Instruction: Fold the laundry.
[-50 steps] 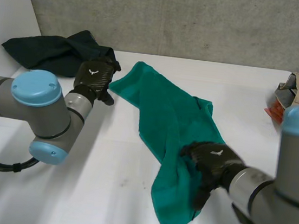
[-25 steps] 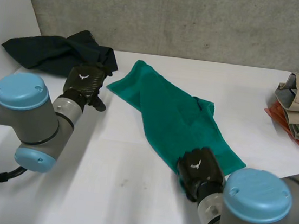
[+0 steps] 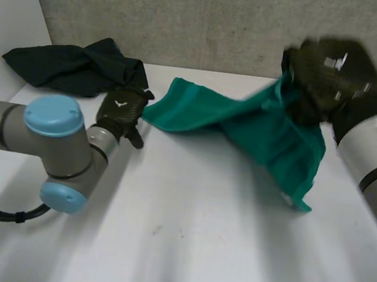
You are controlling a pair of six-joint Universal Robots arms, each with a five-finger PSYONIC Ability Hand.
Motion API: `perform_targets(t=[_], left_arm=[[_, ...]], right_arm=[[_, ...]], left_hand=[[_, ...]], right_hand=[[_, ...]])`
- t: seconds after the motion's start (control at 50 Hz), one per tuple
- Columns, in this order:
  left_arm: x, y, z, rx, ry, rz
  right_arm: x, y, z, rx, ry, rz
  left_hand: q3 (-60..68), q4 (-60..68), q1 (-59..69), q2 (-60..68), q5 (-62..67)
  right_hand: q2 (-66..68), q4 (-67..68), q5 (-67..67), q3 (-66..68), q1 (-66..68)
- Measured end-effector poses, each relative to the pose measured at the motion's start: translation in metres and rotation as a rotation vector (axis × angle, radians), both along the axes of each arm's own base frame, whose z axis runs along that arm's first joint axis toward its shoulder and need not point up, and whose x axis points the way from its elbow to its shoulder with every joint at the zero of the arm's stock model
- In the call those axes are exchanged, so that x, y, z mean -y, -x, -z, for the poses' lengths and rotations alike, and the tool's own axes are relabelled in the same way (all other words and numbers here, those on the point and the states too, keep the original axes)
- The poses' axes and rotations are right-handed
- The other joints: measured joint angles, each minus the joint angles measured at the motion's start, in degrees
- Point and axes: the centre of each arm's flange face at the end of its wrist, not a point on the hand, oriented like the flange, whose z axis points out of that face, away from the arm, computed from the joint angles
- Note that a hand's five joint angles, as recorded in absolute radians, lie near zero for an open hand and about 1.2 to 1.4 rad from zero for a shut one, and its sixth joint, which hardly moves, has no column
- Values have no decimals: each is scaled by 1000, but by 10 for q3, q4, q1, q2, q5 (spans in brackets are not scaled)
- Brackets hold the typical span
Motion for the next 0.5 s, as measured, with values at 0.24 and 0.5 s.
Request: perform_targets(t=[0.24, 0.5], left_arm=[[-19, 40, 5, -35, 7, 67], [-8, 54, 23, -108, -15, -7]], right_arm=[[-25, -1, -70, 179, 3, -120], [-53, 1, -91, 226, 25, -163]], left_hand=[[-1, -2, 0, -1, -2], [469, 476, 492, 479, 476]], right_hand=[[0, 0, 0, 0, 0], [0, 0, 0, 0, 0]])
